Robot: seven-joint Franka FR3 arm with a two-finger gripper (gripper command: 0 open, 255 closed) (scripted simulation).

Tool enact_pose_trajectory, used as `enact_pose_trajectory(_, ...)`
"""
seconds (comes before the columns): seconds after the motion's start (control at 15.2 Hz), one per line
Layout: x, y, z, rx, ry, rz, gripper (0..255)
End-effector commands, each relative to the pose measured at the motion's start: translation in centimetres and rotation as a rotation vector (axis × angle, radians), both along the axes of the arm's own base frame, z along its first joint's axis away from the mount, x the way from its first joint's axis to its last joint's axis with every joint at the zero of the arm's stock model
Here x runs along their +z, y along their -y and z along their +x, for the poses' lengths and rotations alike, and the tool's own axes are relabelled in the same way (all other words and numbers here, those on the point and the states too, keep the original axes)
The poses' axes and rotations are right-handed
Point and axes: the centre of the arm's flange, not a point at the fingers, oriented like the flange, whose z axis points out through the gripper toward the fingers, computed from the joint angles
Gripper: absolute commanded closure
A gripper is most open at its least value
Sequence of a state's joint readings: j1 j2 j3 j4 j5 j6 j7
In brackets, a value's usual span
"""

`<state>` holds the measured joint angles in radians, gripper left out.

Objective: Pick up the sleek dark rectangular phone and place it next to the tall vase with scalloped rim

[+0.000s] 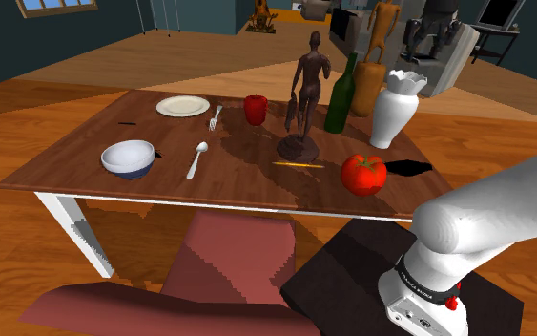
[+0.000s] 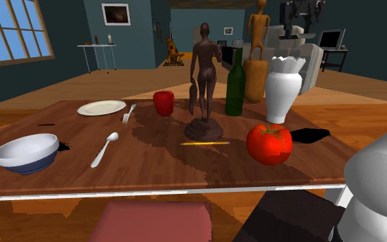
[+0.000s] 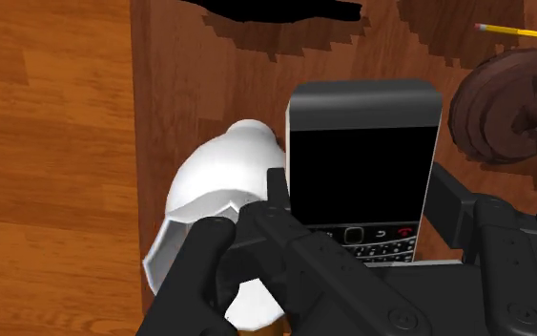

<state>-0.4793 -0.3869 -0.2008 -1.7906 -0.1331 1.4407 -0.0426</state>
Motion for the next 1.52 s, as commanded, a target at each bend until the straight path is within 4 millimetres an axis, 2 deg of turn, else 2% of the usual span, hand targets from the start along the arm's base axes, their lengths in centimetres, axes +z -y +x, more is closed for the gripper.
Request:
enact_pose_trajectory(0.0,-0.1,2.4,-1.6,0.002,0.000,0.000,255)
enact_pose_trajectory(0.59,-0.1,11.6,-8.3,0.002,0.000,0.000,255)
enact_pose_trajectory(1.45,-6.9,11.6,-8.3,0.002,0.000,0.000,255)
